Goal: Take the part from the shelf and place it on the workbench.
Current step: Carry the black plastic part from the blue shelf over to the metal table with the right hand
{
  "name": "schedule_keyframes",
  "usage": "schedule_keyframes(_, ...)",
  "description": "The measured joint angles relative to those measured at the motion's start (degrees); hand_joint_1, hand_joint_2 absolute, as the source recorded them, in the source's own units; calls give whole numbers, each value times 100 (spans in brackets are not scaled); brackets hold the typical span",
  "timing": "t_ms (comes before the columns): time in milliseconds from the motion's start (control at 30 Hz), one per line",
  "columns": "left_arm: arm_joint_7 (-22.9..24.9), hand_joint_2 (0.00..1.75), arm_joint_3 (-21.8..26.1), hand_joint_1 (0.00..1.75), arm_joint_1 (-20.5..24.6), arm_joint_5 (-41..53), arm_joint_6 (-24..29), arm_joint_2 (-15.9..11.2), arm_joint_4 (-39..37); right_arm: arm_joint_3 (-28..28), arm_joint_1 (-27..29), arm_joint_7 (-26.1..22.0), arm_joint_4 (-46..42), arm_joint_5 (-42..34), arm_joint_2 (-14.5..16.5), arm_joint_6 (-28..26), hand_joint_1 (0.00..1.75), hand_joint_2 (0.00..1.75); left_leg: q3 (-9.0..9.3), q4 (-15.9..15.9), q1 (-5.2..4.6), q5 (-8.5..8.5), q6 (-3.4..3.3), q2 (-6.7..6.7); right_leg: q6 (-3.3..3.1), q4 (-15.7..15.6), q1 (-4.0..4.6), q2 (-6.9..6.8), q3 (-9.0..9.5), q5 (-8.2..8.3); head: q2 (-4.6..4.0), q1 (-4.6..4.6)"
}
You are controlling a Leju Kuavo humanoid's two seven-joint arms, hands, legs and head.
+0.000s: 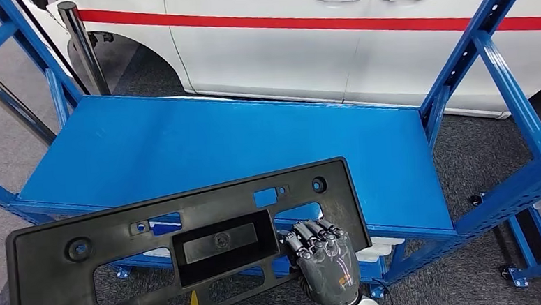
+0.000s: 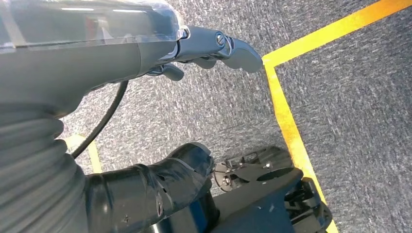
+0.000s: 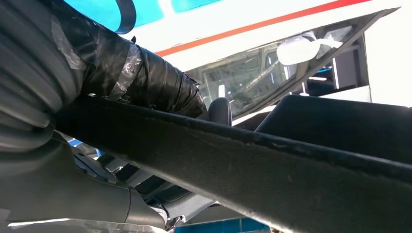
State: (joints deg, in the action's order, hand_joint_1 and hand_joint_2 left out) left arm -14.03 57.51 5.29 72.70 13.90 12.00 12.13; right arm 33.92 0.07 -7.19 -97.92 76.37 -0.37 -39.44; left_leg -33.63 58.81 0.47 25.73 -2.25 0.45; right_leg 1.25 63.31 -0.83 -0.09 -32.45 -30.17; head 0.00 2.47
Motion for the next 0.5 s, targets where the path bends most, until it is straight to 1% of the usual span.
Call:
schedule_keyframes(33, 0, 175, 0, 0, 1, 0, 2, 0, 0, 0, -1, -2, -1, 0, 0, -1, 175, 175, -22, 20, -11, -13, 28, -1, -28, -246, 11, 2, 127, 62, 0, -2)
schedule_keyframes(67, 0, 175, 0, 0, 2, 1, 5, 0, 0, 0, 0, -4, -1, 0, 0, -1, 175, 175, -41, 30, -21, -31, 63, -1, -60, -363, 28, 5, 172, 80, 0, -3)
schedule_keyframes(100, 0, 175, 0, 0, 2, 1, 8, 0, 0, 0, 2, -5, -2, -1, 0, -1, 175, 175, -55, 31, -29, -54, 104, -2, -94, -375, 46, 8, 156, 100, 0, -4)
schedule_keyframes(133, 1, 175, 0, 0, 0, 1, 11, 0, 0, 0, 3, -5, -2, -1, 1, -1, 175, 175, -65, 24, -26, -76, 141, -4, -134, -383, 41, 8, 133, 131, 0, -3)
schedule_keyframes(167, 2, 175, 0, 0, -1, 1, 13, 0, 0, 0, 3, -5, -2, -2, 2, -1, 175, 175, -87, 47, -17, -50, 175, -9, -179, -397, 34, 3, 115, 169, 0, -3)
schedule_keyframes(200, 4, 175, 0, 0, -1, 1, 14, 0, 0, 0, 1, -5, -2, -3, 6, -1, 175, 175, -132, 144, -8, 51, 206, -15, -226, -415, 21, -4, 89, 210, 0, -7)
schedule_keyframes(233, 6, 175, 0, 0, -2, 0, 15, 0, 0, 0, 0, -5, -2, -4, 14, -1, 175, 175, -212, 342, 3, 228, 233, -20, -268, -431, 8, -13, 54, 253, 0, -11)
schedule_keyframes(267, 8, 175, 0, 0, -3, 1, 15, 0, 0, 0, 0, -5, -2, -5, 22, -1, 175, 175, -328, 652, 15, 471, 259, -23, -294, -431, 8, -20, 10, 290, 0, -15)
schedule_keyframes(300, 9, 175, 0, 0, -4, 1, 15, 0, 0, 0, 1, -5, -1, -6, 29, -1, 175, 175, -450, 1020, 19, 710, 280, -22, -309, -427, 13, -24, -46, 326, 0, -19)
schedule_keyframes(333, 10, 175, 0, 0, -4, 1, 15, 0, 0, 0, 3, -5, 0, -7, 33, -1, 175, 175, -542, 1346, 23, 883, 297, -22, -311, -420, 19, -27, -103, 362, 0, -19)
schedule_keyframes(367, 11, 175, 0, 0, -3, 1, 15, 0, 0, 0, 4, -5, 1, -7, 33, -1, 175, 175, -554, 1522, 23, 958, 306, -21, -307, -410, 23, -29, -161, 399, 0, -18)
schedule_keyframes(400, 11, 175, 0, 0, -3, 1, 15, 0, 0, 0, 4, -5, 2, -7, 33, -1, 175, 175, -451, 1475, 23, 921, 305, -21, -300, -399, 24, -29, -214, 432, 0, -19)
schedule_keyframes(433, 13, 175, 0, 0, -3, 1, 15, -1, 0, 0, 5, -5, 3, -7, 33, -1, 175, 175, -238, 1210, 23, 799, 296, -21, -289, -385, 24, -27, -258, 461, 0, -18)
schedule_keyframes(467, 13, 175, 0, 0, -1, 1, 16, -1, 0, 0, 4, -5, 2, -7, 33, -1, 175, 175, 46, 795, 23, 652, 276, -22, -273, -370, 24, -24, -293, 488, 0, -19)
schedule_keyframes(500, 13, 175, 0, 0, 4, 2, 16, -2, 0, -1, 3, -5, 2, -7, 36, -1, 175, 175, 293, 391, 12, 549, 252, -24, -251, -354, 33, -22, -322, 512, 0, -19)
